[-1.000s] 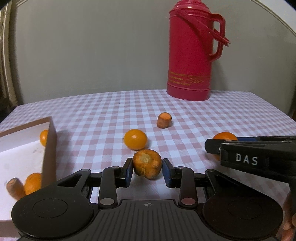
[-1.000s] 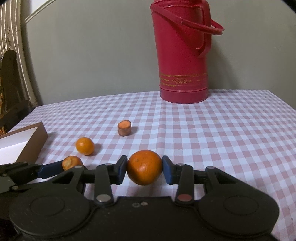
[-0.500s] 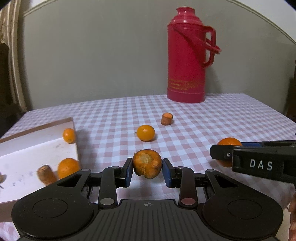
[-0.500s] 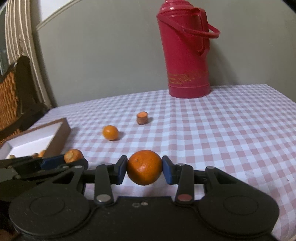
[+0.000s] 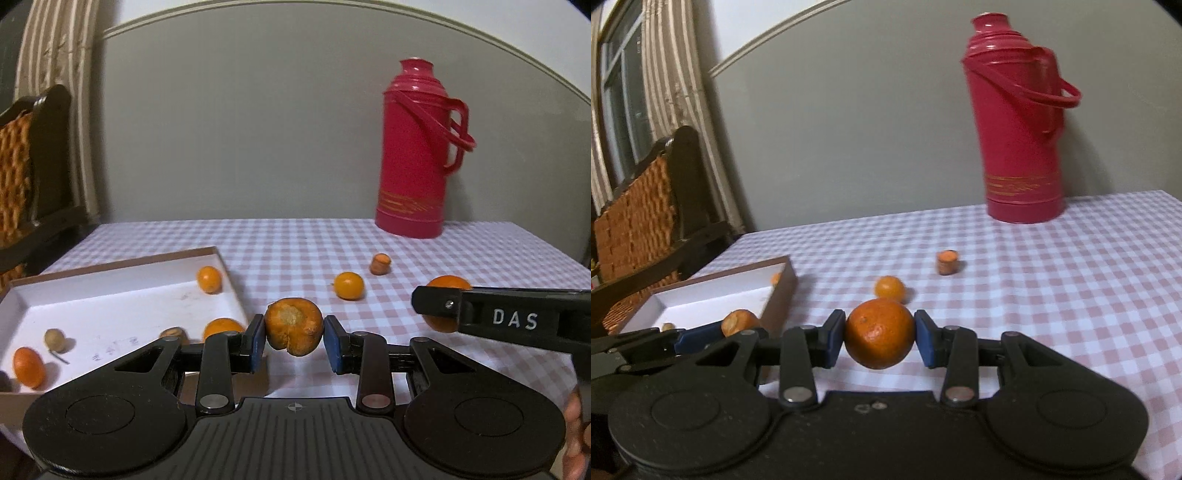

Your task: Organize fruits

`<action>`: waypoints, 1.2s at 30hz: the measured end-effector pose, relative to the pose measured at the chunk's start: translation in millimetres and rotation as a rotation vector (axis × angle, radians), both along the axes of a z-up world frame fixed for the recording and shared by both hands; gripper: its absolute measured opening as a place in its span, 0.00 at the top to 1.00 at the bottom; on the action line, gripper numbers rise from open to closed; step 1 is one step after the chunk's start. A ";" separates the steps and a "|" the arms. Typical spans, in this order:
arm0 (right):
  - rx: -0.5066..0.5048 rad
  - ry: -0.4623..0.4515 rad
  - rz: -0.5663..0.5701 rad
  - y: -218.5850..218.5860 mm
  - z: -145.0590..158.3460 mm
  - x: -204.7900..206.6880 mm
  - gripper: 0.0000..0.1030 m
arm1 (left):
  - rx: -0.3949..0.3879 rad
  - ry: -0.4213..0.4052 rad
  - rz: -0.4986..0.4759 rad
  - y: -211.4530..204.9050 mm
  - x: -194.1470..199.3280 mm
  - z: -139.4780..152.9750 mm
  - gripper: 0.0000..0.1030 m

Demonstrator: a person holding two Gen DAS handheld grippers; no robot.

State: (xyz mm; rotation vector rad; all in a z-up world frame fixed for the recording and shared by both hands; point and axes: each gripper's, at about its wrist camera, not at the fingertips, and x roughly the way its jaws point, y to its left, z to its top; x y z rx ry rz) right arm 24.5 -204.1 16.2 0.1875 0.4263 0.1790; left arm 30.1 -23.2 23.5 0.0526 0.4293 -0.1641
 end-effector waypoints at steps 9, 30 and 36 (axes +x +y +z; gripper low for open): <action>0.004 -0.012 0.086 33.9 3.8 3.5 0.69 | -0.021 -0.007 0.063 29.3 -8.3 2.9 0.67; 0.015 -0.046 0.215 108.6 7.8 19.9 0.69 | -0.064 -0.030 0.299 120.7 -8.8 1.9 0.67; 0.015 -0.050 0.230 121.3 8.8 24.2 0.69 | -0.070 -0.030 0.351 139.3 -6.6 1.1 0.67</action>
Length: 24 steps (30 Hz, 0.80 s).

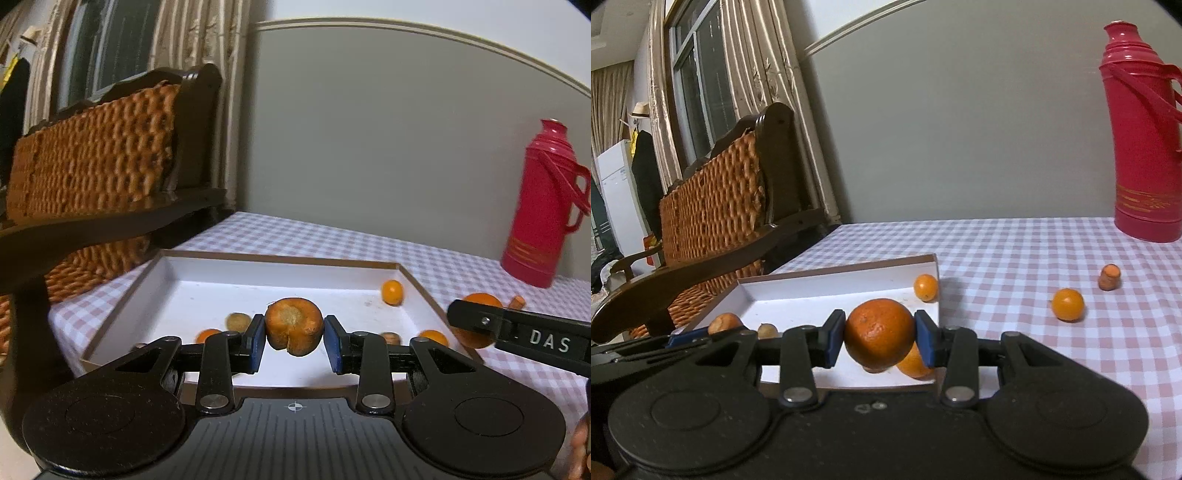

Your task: Organize fruits

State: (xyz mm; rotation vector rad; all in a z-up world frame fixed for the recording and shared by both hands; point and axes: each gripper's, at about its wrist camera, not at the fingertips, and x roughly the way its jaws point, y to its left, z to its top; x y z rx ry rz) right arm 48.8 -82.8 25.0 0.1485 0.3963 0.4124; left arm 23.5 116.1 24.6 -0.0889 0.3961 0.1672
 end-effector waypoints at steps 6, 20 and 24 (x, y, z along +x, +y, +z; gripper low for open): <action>-0.001 0.000 0.012 12.3 -0.1 5.4 0.69 | 0.000 0.006 0.043 16.8 4.4 -1.0 0.67; -0.012 0.007 0.019 30.6 -4.9 20.8 0.69 | 0.006 0.016 0.097 40.4 16.6 -3.8 0.67; -0.019 0.005 0.020 35.4 -5.2 24.7 0.69 | 0.005 0.017 0.106 45.0 20.9 -3.9 0.67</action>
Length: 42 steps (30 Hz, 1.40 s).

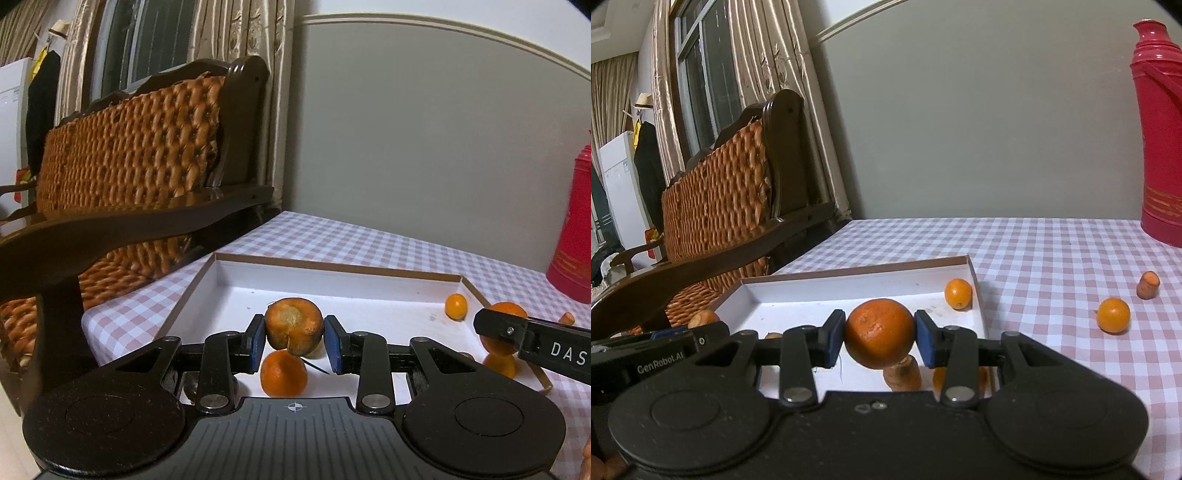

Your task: Organize fruits

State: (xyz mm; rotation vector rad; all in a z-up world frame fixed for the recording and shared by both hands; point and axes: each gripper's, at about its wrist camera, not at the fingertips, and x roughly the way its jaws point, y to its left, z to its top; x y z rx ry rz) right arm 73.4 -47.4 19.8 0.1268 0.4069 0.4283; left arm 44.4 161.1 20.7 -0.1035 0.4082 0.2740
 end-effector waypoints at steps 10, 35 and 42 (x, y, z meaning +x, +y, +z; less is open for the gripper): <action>-0.006 0.001 -0.017 4.1 0.0 13.7 0.69 | -0.004 0.003 0.022 9.5 12.4 -1.4 0.67; -0.016 0.026 -0.115 -0.3 -5.1 61.2 0.28 | 0.010 0.054 0.113 32.0 52.1 -8.2 0.01; 0.008 -0.018 -0.125 -5.7 3.1 53.2 0.12 | 0.044 0.011 0.119 25.1 47.7 0.4 0.00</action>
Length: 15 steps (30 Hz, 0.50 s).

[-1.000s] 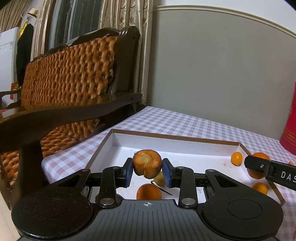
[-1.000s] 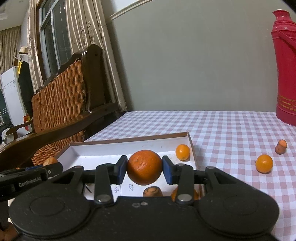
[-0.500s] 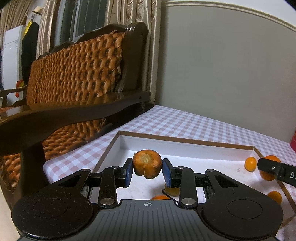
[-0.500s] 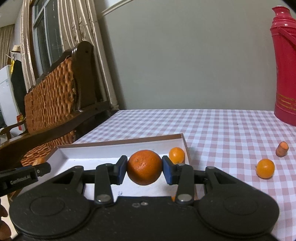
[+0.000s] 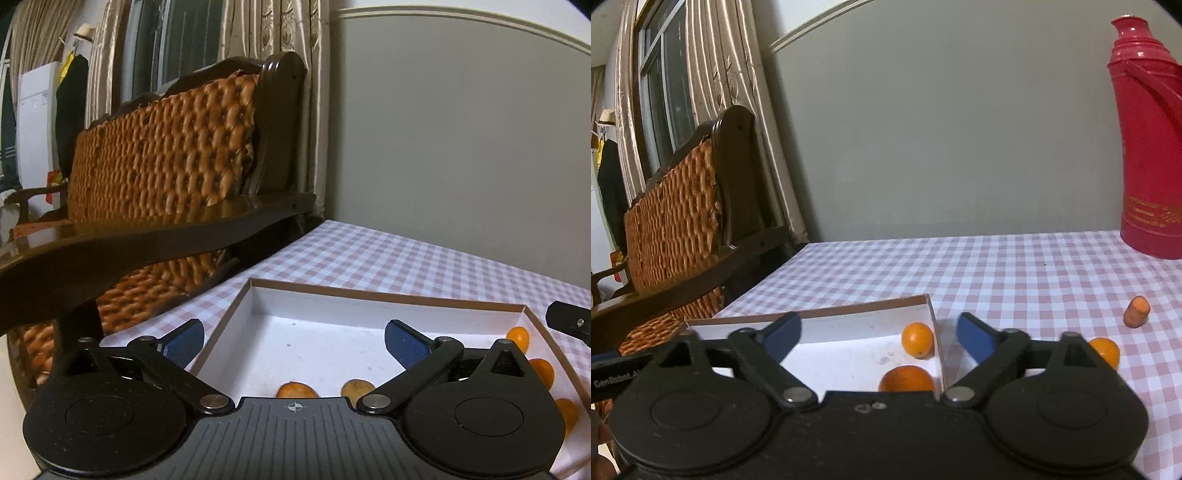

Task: Organize fruits
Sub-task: 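Open the left gripper over the box while the right gripper releases the orange into it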

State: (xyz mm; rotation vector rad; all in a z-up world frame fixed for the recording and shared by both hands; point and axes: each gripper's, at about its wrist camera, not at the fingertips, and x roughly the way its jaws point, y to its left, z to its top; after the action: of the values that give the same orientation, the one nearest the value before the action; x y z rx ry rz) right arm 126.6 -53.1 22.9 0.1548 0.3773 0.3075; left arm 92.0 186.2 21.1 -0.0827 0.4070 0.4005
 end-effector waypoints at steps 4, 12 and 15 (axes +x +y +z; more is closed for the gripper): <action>-0.014 -0.013 0.011 1.5 1.5 -2.6 0.11 | 0.020 -0.012 0.011 -1.0 -2.2 2.0 0.00; -0.008 -0.004 0.013 0.3 1.2 -5.1 0.10 | 0.043 -0.014 0.018 -4.2 -7.4 2.8 0.00; -0.005 -0.001 0.012 -0.3 1.6 -5.0 0.10 | 0.044 -0.015 0.013 -5.1 -7.6 2.8 0.00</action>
State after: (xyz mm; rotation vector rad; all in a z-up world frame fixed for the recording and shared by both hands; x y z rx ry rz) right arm 121.6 -53.5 24.5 0.1477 0.3778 0.3187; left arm 84.4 181.0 23.9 -0.0452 0.3833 0.4218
